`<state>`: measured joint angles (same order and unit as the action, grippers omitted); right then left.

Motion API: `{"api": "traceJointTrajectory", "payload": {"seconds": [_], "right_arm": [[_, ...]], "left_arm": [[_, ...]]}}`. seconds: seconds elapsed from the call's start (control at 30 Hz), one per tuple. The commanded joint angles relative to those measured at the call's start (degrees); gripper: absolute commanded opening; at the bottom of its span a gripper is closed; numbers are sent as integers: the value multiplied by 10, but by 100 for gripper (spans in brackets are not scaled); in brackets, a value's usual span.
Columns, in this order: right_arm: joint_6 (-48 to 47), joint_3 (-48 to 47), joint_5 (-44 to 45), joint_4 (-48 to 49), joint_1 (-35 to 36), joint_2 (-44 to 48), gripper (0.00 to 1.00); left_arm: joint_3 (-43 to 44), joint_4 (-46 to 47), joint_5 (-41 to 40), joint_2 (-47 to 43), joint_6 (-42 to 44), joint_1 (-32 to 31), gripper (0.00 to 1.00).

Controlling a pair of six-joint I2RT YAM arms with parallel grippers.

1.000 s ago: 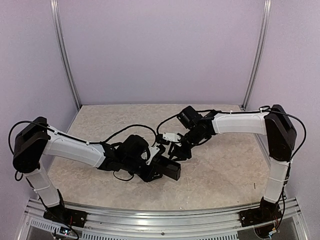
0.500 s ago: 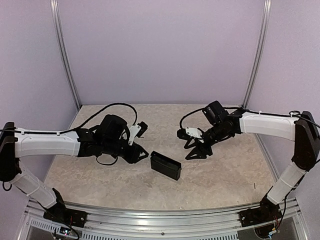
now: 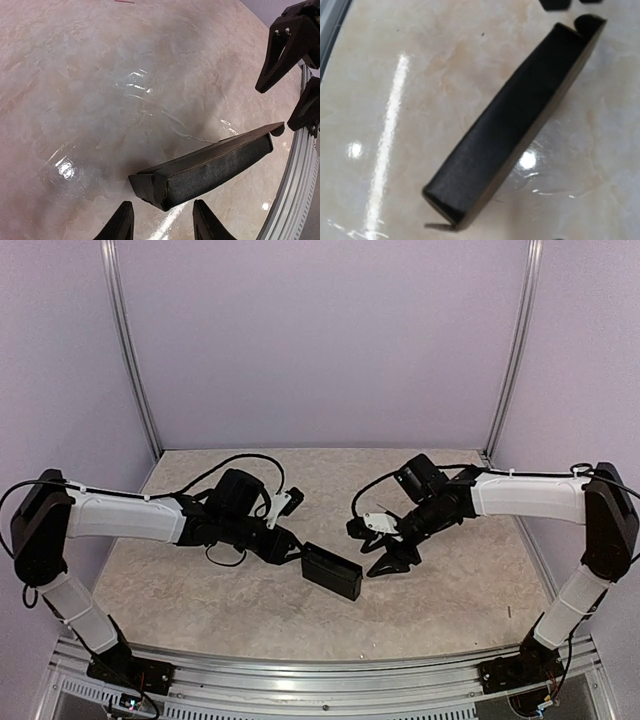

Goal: Fold the paper box

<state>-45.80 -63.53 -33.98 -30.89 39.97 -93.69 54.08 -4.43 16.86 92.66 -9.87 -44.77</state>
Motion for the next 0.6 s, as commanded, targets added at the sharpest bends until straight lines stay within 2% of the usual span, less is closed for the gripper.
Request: {"api": "traceJointTrajectory", "payload": {"seconds": [0.0, 0.57], "right_arm": [[-15, 0, 5, -2, 15, -13, 60], [42, -53, -19, 8, 18, -68, 39]], "left_arm": [[24, 12, 35, 28, 18, 0, 40], [36, 16, 61, 58, 21, -9, 35]]}}
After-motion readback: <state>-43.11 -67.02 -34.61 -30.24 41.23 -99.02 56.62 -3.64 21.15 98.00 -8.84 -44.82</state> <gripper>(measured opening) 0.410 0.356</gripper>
